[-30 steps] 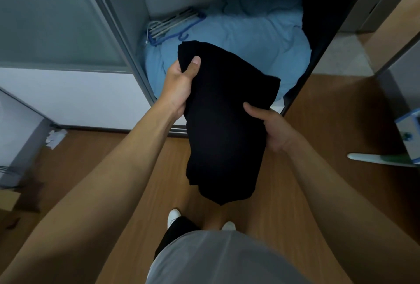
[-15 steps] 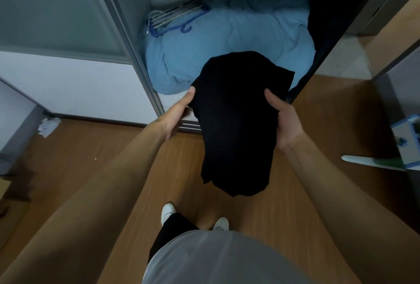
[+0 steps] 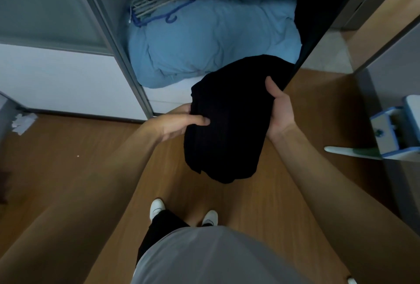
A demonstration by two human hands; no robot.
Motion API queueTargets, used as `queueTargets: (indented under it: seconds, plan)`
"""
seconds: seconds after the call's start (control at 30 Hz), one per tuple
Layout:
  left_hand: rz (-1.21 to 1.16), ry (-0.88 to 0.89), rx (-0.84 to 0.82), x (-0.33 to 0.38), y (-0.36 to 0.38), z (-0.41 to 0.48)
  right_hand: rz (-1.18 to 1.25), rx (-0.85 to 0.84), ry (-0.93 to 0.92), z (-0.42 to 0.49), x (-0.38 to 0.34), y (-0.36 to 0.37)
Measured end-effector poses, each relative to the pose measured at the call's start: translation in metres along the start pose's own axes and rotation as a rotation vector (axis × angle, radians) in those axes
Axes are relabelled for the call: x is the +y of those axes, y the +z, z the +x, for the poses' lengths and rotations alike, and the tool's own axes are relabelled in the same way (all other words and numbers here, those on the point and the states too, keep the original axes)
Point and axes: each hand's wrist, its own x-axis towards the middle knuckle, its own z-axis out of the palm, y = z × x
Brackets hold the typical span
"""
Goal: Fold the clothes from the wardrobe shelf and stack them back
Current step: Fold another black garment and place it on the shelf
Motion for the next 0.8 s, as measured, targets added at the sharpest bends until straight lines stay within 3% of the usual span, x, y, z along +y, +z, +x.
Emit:
queueTargets:
  seconds: [0.13,0.27,0.43,0.7,0.8]
  plan:
    - [0.204,-0.024,0.157,0.008,0.016,0.007,-0.025,0.014,0.004,0.001,-0.001,0.003]
    - [0.078,0.028,0.277,0.017,0.026,0.010,-0.081,0.064,0.003,0.001,-0.009,0.001]
    - [-0.129,0.129,0.363,0.041,0.029,0.009,-0.356,0.130,0.071,-0.005,-0.003,-0.010]
    - [-0.010,0.249,0.595,0.055,0.033,0.015,-0.410,0.264,0.035,0.001,0.018,-0.020]
    - [-0.068,0.255,0.652,0.058,0.038,0.022,-0.450,0.315,0.178,-0.001,0.029,-0.035]
